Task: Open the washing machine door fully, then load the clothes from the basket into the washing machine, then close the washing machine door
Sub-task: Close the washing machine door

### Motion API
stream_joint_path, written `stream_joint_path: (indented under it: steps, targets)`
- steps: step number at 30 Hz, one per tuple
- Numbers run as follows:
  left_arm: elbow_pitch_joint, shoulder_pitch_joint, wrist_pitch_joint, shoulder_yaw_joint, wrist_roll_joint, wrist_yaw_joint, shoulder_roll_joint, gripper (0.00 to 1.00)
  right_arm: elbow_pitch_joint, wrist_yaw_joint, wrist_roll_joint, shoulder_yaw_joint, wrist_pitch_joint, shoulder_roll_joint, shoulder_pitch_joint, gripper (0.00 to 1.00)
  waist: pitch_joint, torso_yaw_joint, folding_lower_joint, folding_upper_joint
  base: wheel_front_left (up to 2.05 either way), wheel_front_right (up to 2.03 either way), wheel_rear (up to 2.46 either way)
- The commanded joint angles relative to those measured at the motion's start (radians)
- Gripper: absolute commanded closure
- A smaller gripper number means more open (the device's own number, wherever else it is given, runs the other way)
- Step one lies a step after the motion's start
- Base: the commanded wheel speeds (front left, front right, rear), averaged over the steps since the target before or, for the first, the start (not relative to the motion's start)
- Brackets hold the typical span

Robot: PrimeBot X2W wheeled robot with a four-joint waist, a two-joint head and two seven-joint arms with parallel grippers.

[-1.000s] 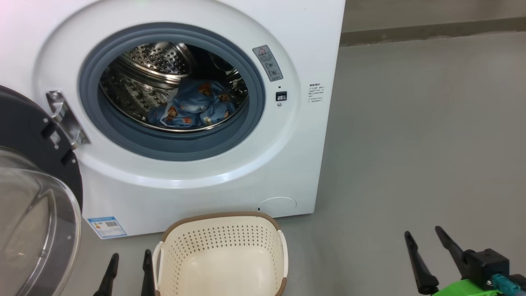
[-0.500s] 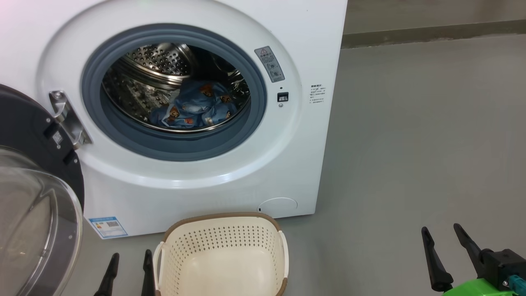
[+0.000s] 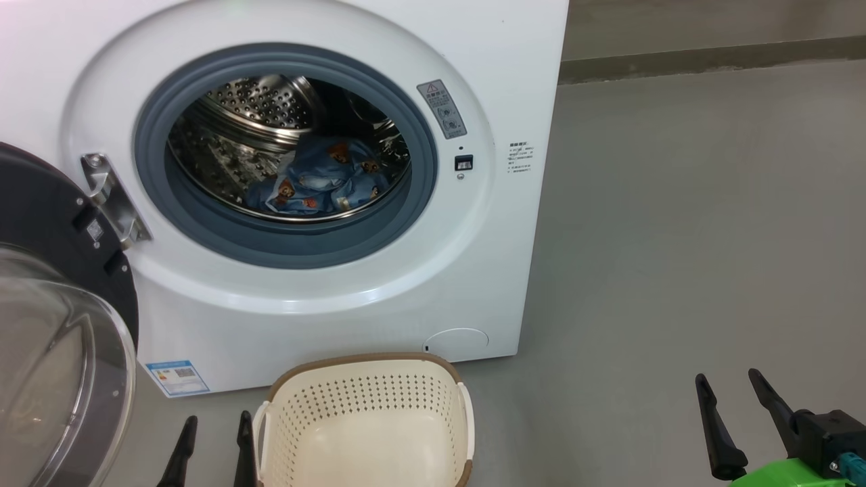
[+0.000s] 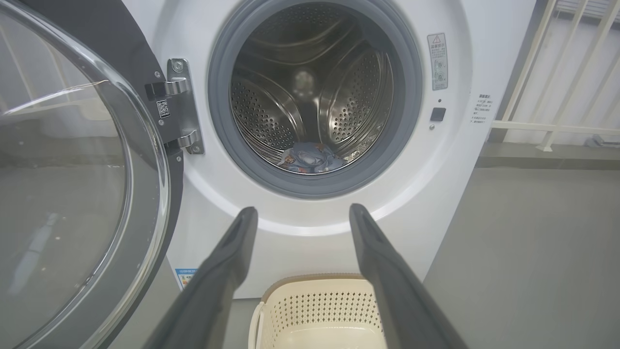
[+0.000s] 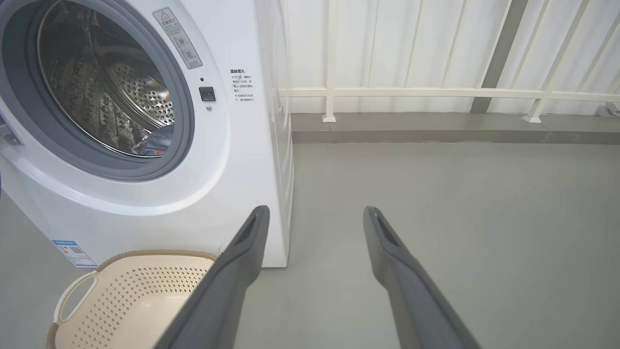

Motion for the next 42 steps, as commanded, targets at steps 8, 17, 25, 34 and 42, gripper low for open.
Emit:
stream_joint_path:
  steps: [8, 17, 25, 34, 42]
  targets:
    - [-0.017, -0.023, -0.006, 0.027, 0.014, 0.006, 0.008, 0.00, -0.039, 0.004, -0.008, 0.017, 0.007, -0.011, -0.011, 0.00, -0.002, 0.004, 0.0000, 0.0000, -0.28, 0.28, 0.00]
    - [-0.007, -0.026, -0.006, 0.019, 0.018, 0.005, 0.014, 0.00, -0.042, 0.004, -0.007, 0.009, 0.013, -0.009, -0.007, 0.00, -0.001, 0.017, 0.0000, 0.0000, -1.31, 1.31, 0.00]
    - [-0.024, -0.030, -0.006, 0.015, 0.028, 0.007, 0.023, 0.00, -0.041, 0.004, -0.006, 0.006, 0.012, -0.003, -0.012, 0.00, 0.005, 0.027, 0.0000, 0.0000, -0.82, 0.82, 0.00]
    - [-0.026, -0.030, -0.006, 0.018, 0.029, 0.013, 0.025, 0.00, -0.037, 0.004, -0.007, 0.000, 0.009, -0.001, -0.012, 0.00, 0.003, 0.037, 0.0000, 0.0000, -0.03, 0.03, 0.00]
    - [-0.028, -0.030, -0.006, 0.013, 0.027, 0.013, 0.025, 0.00, -0.040, 0.004, -0.008, -0.008, 0.006, 0.001, -0.007, 0.00, 0.003, 0.052, 0.0000, 0.0000, 0.00, 0.00, 0.00]
